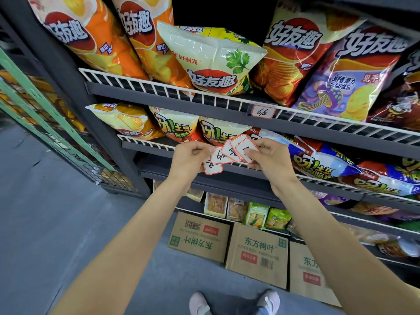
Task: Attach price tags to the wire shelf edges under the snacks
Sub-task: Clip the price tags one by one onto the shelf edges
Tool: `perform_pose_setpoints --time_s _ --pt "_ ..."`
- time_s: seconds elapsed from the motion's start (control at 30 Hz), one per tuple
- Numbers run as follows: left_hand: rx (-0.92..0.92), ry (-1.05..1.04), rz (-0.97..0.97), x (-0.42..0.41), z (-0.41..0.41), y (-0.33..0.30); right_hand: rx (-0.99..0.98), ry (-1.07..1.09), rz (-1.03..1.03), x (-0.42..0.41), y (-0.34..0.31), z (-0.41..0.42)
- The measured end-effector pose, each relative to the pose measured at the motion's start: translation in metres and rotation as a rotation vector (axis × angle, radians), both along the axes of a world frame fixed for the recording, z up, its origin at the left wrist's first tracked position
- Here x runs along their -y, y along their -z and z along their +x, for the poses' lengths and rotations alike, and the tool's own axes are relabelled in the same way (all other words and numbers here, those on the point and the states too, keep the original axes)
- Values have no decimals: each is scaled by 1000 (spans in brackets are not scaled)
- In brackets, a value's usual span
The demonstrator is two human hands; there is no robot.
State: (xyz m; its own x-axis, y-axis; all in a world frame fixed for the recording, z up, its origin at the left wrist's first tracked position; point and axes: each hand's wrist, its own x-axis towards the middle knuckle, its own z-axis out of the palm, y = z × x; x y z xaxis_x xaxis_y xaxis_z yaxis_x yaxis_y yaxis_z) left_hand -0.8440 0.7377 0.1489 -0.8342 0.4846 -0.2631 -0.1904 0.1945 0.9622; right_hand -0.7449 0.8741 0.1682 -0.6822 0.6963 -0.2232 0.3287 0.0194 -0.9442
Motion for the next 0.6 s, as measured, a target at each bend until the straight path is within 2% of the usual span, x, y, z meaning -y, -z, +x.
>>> perform_pose_setpoints --time_s 0.1,0.27,0.37,0.6 --pt "-19 18 6 -3 3 -2 13 -73 77 4 0 0" --pt "-37 52 13 -7 7 -4 48 -75 135 7 3 0" --pt "-111 87 -7 -8 9 -4 86 -80 185 8 5 0" --pt "-162 53 -72 -7 10 -2 113 -183 161 9 0 3"
